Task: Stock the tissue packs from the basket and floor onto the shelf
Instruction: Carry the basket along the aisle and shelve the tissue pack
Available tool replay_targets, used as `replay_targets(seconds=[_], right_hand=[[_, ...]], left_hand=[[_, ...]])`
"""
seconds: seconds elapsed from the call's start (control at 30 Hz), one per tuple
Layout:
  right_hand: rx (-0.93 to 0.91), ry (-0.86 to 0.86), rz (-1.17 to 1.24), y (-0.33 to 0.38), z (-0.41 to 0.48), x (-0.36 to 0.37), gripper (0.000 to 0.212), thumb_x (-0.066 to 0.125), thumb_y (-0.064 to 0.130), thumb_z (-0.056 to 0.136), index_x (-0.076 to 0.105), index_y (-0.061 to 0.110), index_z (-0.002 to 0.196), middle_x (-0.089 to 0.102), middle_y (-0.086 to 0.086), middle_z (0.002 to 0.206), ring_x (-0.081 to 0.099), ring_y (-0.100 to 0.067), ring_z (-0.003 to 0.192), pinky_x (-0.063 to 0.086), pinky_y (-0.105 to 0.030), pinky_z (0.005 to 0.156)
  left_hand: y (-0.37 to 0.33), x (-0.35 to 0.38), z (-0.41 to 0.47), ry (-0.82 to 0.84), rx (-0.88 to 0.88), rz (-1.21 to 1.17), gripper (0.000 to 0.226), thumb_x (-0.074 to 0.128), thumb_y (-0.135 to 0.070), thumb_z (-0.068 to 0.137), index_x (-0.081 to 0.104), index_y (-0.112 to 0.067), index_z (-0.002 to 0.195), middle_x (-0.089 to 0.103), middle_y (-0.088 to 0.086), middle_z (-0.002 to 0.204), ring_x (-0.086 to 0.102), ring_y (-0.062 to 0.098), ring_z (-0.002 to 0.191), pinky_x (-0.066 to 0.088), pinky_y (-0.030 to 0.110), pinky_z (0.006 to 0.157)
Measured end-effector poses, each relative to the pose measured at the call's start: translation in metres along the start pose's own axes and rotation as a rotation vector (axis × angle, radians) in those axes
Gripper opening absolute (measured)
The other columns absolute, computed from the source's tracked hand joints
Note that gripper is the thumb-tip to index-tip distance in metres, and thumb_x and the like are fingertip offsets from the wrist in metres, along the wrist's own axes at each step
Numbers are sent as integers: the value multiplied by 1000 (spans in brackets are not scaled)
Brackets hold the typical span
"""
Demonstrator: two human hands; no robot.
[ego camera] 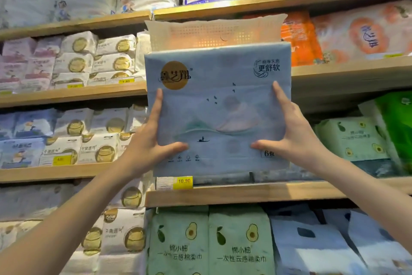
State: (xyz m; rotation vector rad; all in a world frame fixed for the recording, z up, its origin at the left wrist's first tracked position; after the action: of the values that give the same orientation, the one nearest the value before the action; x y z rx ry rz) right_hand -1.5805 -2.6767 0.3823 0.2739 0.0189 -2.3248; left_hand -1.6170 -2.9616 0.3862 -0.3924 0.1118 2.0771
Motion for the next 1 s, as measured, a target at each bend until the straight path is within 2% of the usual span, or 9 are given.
replay_targets(seconds=[0.1,0.2,0.37,0.5,0.6,0.67,0.77,0.87,1.0], right_hand=[[-12,-16,-13,-8,7,17,117,83,26,59,-7,58,127,29,-3,140,32,-1,109,29,-24,95],[-32,-39,-28,-19,16,33,118,82,29,60,-8,53,131,25,0,144,27,7,108,26,-20,95],[-73,-101,-23,-39,21,57,118,83,27,62,-9,55,131,24,-3,140,27,5,112,27,-21,98],[-131,-129,-72,-54,19,78,119,82,17,63,-7,47,134,23,-14,142,22,8,115,24,2,92],[-107,-101,-66,-64,14,87,118,82,20,63,-7,50,135,17,-9,147,18,9,120,24,-20,102],[-86,-72,-64,-71,10,93,119,82,22,64,-8,57,134,15,-5,147,20,9,117,28,-29,101],[-42,-29,-93,-83,2,103,120,82,24,63,-10,57,133,20,-4,145,25,4,119,31,-33,102],[12,35,-124,-96,4,107,116,81,28,64,-6,47,138,25,-8,146,33,-18,128,33,-34,100],[67,113,-159,-107,11,110,112,77,33,67,-5,37,143,28,-11,146,35,-27,126,33,-35,97]], left_hand=[[19,5,12,-21,25,8,116,73,-63,57,-14,-59,134,27,-11,148,40,6,125,38,27,102],[38,11,21,-33,59,-29,108,67,-68,55,-14,-69,127,26,-12,147,39,11,130,38,40,108],[67,28,28,-69,138,-69,111,71,-48,68,-14,-52,139,18,-11,149,27,11,138,32,47,111],[89,46,29,-122,133,-19,115,73,-42,70,-18,-44,141,10,5,155,18,14,142,25,47,114],[102,59,22,-119,100,-59,115,73,-37,70,-18,-44,141,7,-5,154,12,5,140,20,33,114],[110,66,16,-97,83,-73,114,73,-33,71,-17,-47,140,7,-2,156,13,7,141,19,29,113],[122,75,10,-42,26,-66,115,73,-34,70,-19,-49,137,13,2,155,21,7,137,24,32,113],[133,77,12,37,-43,-24,117,76,-39,68,-16,-48,140,23,7,152,31,14,131,32,40,110],[137,78,19,147,-102,-43,114,73,-30,73,-16,-37,144,18,-5,150,26,6,129,27,25,107]])
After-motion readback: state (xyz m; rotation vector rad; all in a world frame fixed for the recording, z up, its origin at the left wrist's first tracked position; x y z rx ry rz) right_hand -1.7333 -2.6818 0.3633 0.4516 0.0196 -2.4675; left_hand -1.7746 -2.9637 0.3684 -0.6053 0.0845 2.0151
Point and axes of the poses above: each hand's wrist, its own z-axis towards the middle knuckle, its own x-axis out of the palm, y = z × x, the point moved 2 cm from there along z, towards the middle knuckle
